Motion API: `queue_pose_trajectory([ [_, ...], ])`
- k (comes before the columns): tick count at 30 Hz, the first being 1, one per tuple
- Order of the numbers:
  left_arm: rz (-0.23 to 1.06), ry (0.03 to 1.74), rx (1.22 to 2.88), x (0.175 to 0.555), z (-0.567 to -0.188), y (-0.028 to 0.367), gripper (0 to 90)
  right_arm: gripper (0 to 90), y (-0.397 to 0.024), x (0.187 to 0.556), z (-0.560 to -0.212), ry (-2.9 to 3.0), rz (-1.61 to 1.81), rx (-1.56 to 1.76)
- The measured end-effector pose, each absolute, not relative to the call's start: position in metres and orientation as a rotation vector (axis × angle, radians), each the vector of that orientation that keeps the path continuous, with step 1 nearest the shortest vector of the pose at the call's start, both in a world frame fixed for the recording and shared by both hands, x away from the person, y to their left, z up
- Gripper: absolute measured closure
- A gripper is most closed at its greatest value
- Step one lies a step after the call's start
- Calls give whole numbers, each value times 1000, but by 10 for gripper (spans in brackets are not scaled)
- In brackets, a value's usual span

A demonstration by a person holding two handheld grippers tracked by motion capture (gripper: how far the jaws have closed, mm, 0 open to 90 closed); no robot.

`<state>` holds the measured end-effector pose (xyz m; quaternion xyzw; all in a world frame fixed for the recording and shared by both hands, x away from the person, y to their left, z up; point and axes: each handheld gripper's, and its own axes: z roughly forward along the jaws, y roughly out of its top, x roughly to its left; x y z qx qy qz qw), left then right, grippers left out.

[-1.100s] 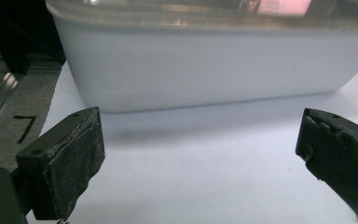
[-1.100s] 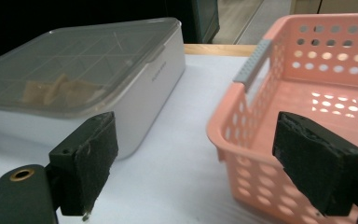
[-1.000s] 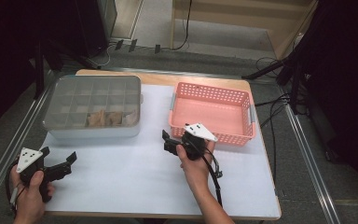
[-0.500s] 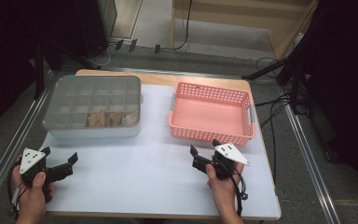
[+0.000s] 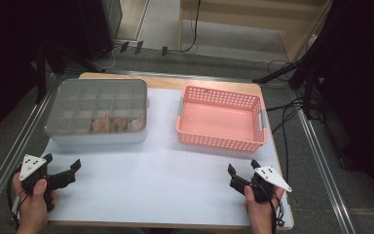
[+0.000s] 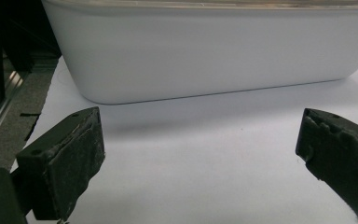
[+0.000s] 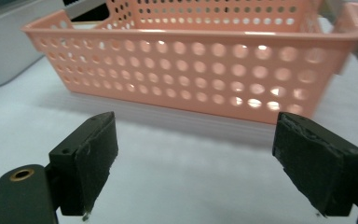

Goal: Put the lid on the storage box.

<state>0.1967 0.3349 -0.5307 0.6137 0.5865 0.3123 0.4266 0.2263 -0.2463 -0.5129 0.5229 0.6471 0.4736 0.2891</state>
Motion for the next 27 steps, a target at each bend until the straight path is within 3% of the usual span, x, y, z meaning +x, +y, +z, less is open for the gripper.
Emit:
queue_pose_trajectory([
  [10,775,1468,1537,197,-531,335,16,42,-293,219,-518,1706,1202,1440],
  [16,774,1465,1533,197,-531,336,16,36,-320,212,-519,1655,1189,1473],
  [27,761,1465,1528,197,-531,336,16,43,-317,212,-524,1663,1141,1468],
])
